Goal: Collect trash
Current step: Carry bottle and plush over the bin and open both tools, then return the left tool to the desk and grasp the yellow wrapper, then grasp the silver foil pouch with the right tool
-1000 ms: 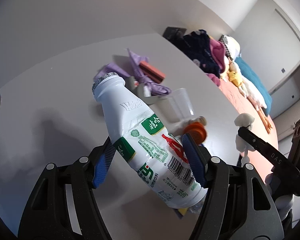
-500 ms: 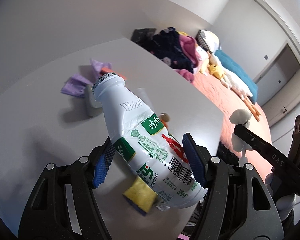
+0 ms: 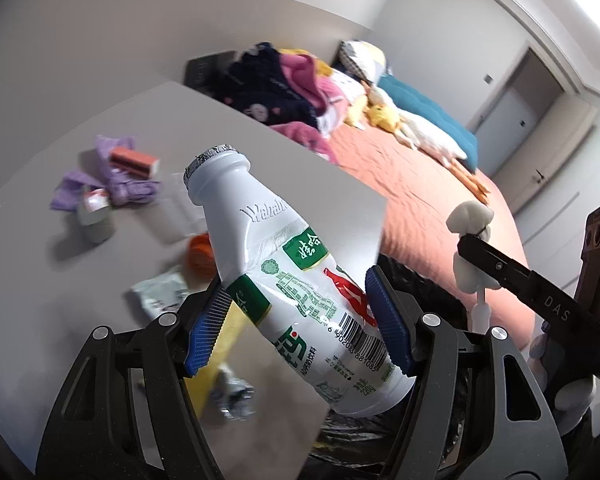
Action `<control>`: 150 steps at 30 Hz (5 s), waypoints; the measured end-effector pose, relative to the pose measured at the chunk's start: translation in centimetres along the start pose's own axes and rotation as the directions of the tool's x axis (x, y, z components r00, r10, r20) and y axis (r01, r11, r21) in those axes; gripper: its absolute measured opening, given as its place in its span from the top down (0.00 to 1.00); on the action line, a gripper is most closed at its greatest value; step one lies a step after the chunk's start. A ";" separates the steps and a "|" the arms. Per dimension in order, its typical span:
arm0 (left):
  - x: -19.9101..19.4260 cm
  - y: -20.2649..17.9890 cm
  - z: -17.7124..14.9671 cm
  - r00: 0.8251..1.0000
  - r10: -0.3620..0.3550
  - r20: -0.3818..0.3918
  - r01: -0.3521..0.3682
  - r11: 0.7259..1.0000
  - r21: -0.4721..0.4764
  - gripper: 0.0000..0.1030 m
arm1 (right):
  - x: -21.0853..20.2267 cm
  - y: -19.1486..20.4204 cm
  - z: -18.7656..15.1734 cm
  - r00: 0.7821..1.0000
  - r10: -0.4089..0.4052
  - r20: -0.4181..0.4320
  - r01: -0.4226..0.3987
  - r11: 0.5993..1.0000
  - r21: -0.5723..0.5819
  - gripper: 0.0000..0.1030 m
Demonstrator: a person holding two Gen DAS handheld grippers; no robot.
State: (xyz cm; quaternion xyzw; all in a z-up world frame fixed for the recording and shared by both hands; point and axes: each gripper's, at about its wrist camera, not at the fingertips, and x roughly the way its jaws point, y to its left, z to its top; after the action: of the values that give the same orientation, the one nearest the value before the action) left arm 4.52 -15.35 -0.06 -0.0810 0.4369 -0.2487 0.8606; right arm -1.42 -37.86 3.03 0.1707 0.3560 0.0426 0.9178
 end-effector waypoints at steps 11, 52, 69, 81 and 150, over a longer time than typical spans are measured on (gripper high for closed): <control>2.0 -5.7 -0.3 0.994 -0.093 -0.054 0.099 0.987 0.130 0.36 | -3.6 -4.1 -0.2 0.997 -0.065 0.046 0.061 0.996 0.070 0.74; 2.6 -7.5 -2.4 0.997 -0.006 -0.082 0.028 0.962 0.271 0.06 | -4.8 -5.9 -0.8 0.973 -0.226 0.042 0.216 0.960 0.180 0.03; 2.5 0.2 -2.9 0.978 0.204 -0.041 -0.188 0.953 0.238 0.08 | -0.5 -1.0 -1.8 0.989 -0.146 -0.007 0.146 0.983 0.116 0.03; 5.0 3.1 -3.2 0.964 0.245 -0.107 -0.214 0.946 0.245 0.28 | 2.3 1.9 -3.0 0.990 -0.128 -0.055 0.132 0.988 0.076 0.03; -4.3 15.8 -7.0 0.965 0.257 -0.060 -0.262 0.958 -0.112 0.75 | 16.3 17.2 -9.3 0.922 -0.019 -0.388 -0.122 0.933 -0.337 0.75</control>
State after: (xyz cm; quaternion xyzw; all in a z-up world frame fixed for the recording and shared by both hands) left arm 2.47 0.95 -6.85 -0.0687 0.4770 -0.1088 0.8694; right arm 5.25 -15.85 -7.91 -0.0001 0.5107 0.1634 0.8441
